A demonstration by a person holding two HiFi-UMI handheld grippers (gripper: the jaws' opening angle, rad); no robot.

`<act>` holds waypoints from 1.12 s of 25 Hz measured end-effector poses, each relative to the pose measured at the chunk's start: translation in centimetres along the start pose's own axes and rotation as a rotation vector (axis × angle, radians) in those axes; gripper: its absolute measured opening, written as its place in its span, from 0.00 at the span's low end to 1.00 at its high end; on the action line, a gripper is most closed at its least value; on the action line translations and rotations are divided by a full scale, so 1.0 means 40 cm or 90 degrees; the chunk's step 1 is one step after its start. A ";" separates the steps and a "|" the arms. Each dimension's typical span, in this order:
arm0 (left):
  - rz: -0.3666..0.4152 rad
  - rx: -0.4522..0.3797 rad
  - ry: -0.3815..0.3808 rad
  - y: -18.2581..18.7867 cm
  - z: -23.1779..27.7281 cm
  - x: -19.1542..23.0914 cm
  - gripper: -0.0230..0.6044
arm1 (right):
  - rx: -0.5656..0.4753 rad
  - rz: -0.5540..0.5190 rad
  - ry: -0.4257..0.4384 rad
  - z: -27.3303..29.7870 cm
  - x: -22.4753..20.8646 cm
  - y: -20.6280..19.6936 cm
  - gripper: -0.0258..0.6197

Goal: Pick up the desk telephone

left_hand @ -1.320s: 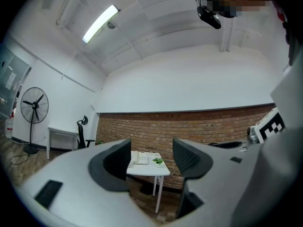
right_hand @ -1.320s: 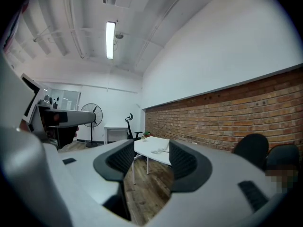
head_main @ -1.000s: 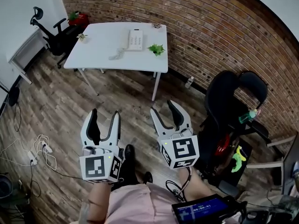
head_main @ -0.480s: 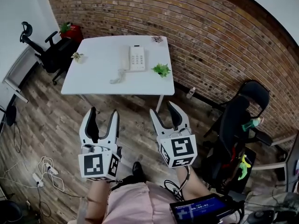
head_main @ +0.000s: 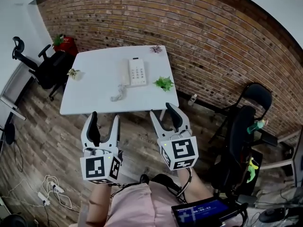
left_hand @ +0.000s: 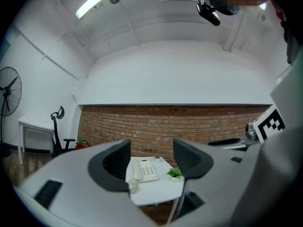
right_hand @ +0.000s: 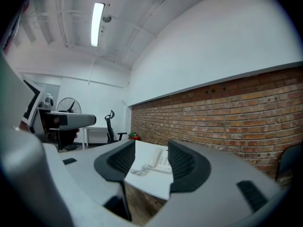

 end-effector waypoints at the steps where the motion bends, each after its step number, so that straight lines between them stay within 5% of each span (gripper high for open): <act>1: -0.002 0.006 -0.002 -0.006 0.009 0.005 0.50 | 0.003 0.001 -0.002 0.008 -0.004 -0.002 0.38; 14: 0.003 0.058 -0.004 -0.070 0.188 0.063 0.49 | 0.024 0.022 -0.007 0.177 -0.075 -0.054 0.38; 28: 0.001 0.115 0.019 -0.127 0.609 0.139 0.50 | 0.061 0.037 0.017 0.563 -0.310 -0.110 0.38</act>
Point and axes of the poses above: the fingertips, and each gripper's own axes: z forward along the fingers, x to its left, y out of its top, the point moved 10 cm from there along -z, backward along the fingers, and after that the axes turned 11 degrees about -z, right-handed, at the moved point
